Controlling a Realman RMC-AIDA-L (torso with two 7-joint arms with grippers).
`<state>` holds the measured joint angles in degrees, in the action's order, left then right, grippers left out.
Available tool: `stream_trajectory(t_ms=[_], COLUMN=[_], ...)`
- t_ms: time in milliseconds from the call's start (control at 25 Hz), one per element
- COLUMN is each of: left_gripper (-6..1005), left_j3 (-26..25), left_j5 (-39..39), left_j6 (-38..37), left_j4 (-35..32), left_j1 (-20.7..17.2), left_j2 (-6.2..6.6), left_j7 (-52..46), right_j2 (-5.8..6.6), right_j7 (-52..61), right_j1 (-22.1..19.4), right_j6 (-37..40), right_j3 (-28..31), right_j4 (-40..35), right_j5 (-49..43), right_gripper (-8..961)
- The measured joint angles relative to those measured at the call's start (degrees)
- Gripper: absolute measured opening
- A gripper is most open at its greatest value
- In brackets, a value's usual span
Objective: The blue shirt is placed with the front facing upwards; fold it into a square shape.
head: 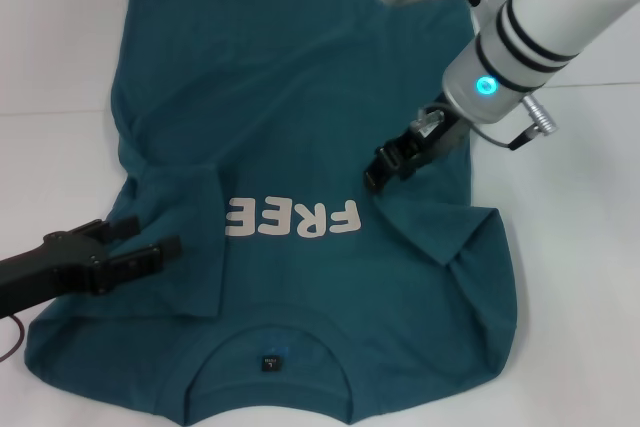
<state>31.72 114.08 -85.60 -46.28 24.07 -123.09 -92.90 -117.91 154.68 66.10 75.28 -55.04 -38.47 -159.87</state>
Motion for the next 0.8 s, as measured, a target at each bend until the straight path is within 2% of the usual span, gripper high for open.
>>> stream_trajectory(t_ms=[120, 200, 320, 400, 480, 680, 800], left_gripper=[888, 888, 887, 887, 887, 887, 888], left_j3=[0.0, 0.0, 0.0, 0.0, 0.1, 0.3, 0.3], left_j5=[0.0, 0.0, 0.0, 0.0, 0.0, 0.0, 0.0], left_j6=[0.0, 0.0, 0.0, 0.0, 0.0, 0.1, 0.1], left_j4=[0.0, 0.0, 0.1, 0.2, 0.3, 0.4, 0.4], left_j1=[0.1, 0.1, 0.2, 0.3, 0.3, 0.4, 0.4], left_j2=[0.05, 0.05, 0.05, 0.04, 0.04, 0.04, 0.01], left_j7=[0.0, 0.0, 0.0, 0.0, 0.0, -0.3, -0.5], right_j2=[0.48, 0.63, -0.15, -0.89, -1.22, -1.71, -2.10], right_j7=[-3.3, -10.5, -20.1, -25.1, -27.7, -31.7, -32.0], right_j1=[-1.9, -4.8, -9.5, -13.2, -15.3, -18.8, -20.9], right_j6=[0.2, 0.3, 0.9, 2.0, 3.1, 6.6, 7.9], right_j3=[-0.1, -0.6, -2.5, -5.4, -7.8, -15.1, -21.0], right_j4=[-2.8, -6.1, -12.5, -17.7, -20.6, -26.8, -29.6], right_j5=[0.0, -0.4, -1.6, -2.9, -3.9, -4.7, -4.6], right_gripper=[447, 496, 570, 618, 659, 738, 734])
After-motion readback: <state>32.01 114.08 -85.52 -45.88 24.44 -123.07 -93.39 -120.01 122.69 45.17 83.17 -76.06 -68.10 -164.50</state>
